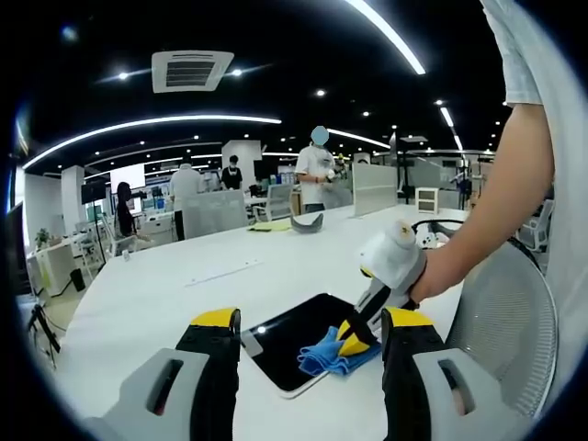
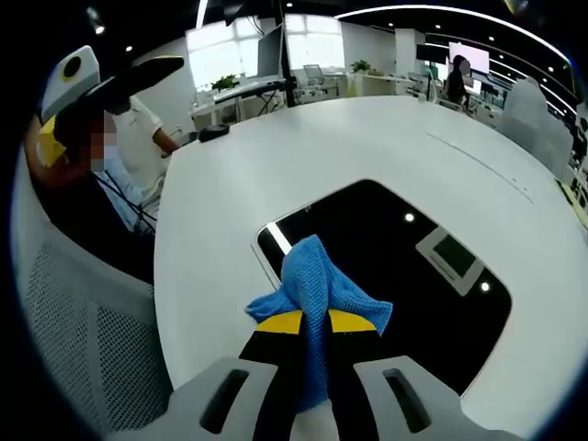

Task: Wipe the mirror surface with the cleaning cloth until all visible marks leave the cleaned area.

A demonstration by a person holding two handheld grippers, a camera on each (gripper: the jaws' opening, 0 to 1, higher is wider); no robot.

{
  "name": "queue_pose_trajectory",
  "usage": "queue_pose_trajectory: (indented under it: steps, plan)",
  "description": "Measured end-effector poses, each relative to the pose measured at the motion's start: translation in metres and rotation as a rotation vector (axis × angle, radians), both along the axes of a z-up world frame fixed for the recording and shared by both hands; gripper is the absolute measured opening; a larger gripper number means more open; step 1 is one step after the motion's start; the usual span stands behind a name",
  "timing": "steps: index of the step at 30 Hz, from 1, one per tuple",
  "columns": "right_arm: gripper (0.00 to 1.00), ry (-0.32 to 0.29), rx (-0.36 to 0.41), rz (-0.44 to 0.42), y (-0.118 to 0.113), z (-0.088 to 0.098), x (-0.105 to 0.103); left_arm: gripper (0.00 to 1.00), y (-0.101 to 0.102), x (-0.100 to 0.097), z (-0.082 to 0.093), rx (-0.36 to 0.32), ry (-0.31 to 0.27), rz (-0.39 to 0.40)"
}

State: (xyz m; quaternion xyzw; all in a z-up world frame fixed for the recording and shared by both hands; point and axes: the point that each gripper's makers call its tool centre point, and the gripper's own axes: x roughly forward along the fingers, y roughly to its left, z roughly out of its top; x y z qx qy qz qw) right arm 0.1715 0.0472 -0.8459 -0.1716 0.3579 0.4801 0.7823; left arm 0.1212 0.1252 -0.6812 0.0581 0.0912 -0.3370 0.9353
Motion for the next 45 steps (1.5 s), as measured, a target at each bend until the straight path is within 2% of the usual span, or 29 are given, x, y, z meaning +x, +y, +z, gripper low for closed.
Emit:
queue_pose_trajectory:
  steps: [33, 45]
  plan:
    - [0.03, -0.001, 0.010, 0.037, 0.018, 0.001, -0.004, 0.62, 0.000, -0.004, -0.002, 0.004, 0.005, 0.000]
    - [0.03, -0.003, 0.008, 0.042, 0.021, 0.000, 0.002, 0.62, 0.001, -0.004, -0.002, 0.004, 0.007, -0.001]
